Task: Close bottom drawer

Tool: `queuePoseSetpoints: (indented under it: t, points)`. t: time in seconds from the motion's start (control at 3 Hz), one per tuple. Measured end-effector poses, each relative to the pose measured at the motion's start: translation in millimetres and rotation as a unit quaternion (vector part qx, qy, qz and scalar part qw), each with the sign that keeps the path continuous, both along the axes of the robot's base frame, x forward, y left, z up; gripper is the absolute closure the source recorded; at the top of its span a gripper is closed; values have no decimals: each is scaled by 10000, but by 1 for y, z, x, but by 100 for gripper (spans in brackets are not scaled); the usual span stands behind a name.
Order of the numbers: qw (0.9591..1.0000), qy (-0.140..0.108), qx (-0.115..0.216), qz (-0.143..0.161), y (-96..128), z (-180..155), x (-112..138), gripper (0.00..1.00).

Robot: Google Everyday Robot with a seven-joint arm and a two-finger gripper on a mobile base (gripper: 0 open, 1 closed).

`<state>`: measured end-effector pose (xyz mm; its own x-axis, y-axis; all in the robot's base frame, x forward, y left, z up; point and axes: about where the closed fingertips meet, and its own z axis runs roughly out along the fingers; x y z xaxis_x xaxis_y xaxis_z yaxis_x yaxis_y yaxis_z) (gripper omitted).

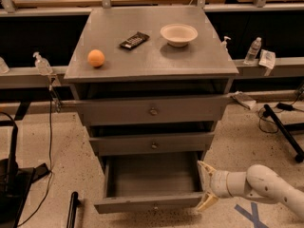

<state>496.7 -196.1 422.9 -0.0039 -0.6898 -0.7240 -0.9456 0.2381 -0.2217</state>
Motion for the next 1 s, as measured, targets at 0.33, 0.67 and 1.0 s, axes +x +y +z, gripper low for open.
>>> queuePoseSetpoints:
  t: [0.33,0.67,1.0]
  points:
    - [9996,84,48,247,10,-12,6,0]
    - [9980,153,4,609,24,-36,21,0]
    - [9940,393,-275,980,34,-87,32,0]
